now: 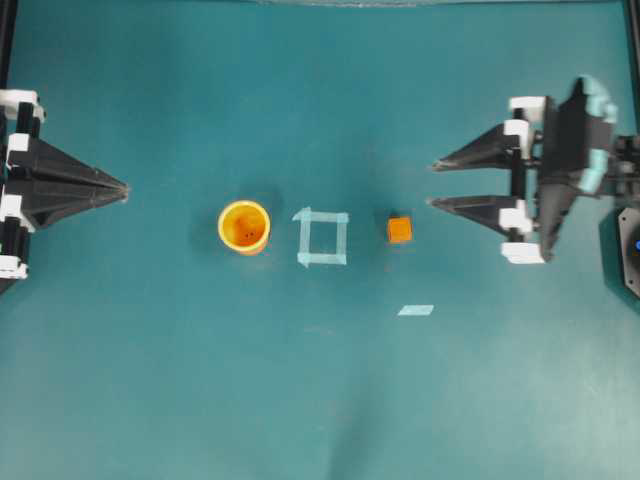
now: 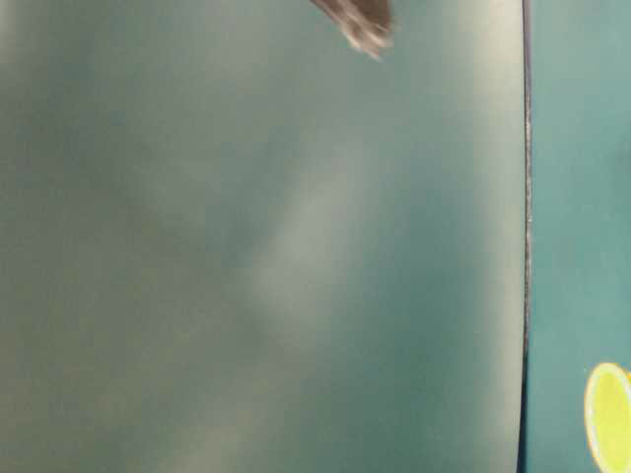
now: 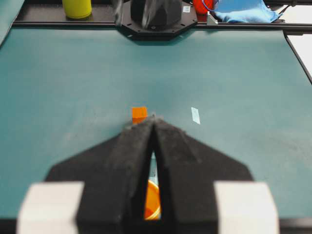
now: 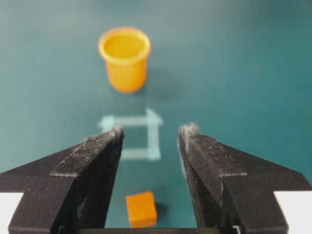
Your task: Move the block to the right with right arm.
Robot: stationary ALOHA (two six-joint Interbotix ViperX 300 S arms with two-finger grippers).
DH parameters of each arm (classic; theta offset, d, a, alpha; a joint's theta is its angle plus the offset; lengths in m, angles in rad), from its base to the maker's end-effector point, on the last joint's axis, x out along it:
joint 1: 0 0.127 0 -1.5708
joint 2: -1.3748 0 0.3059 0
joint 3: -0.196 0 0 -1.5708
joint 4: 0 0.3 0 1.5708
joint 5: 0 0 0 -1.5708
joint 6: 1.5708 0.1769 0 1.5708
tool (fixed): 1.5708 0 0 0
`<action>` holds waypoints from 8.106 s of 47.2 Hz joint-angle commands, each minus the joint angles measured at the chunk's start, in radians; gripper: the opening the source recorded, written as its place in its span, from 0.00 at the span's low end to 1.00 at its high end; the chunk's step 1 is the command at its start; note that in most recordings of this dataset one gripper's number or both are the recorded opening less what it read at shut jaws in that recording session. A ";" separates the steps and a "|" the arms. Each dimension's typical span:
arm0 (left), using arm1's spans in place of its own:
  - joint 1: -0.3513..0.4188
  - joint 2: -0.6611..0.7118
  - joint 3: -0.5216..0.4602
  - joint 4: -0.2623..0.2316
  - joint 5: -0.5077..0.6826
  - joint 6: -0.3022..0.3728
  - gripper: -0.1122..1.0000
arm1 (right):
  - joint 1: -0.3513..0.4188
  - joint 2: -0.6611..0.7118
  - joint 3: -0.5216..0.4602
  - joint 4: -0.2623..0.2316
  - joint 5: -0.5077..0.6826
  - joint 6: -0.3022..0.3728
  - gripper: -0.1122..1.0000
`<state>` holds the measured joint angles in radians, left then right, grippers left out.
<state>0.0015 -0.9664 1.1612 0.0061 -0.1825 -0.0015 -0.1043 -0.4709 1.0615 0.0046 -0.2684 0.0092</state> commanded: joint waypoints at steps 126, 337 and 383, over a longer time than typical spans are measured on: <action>-0.002 0.009 -0.028 0.003 0.011 -0.017 0.10 | 0.044 0.293 -0.310 0.008 0.523 0.000 0.46; -0.002 0.011 -0.028 0.003 0.003 -0.017 0.10 | 0.046 -0.784 -0.156 0.060 1.434 0.109 0.46; -0.002 0.011 -0.028 0.002 0.003 -0.017 0.10 | 0.046 -0.784 -0.149 0.060 1.434 0.106 0.46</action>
<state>0.0015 -0.9618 1.1612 0.0061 -0.1703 -0.0169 -0.0598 -1.2625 0.9219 0.0614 1.1735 0.1166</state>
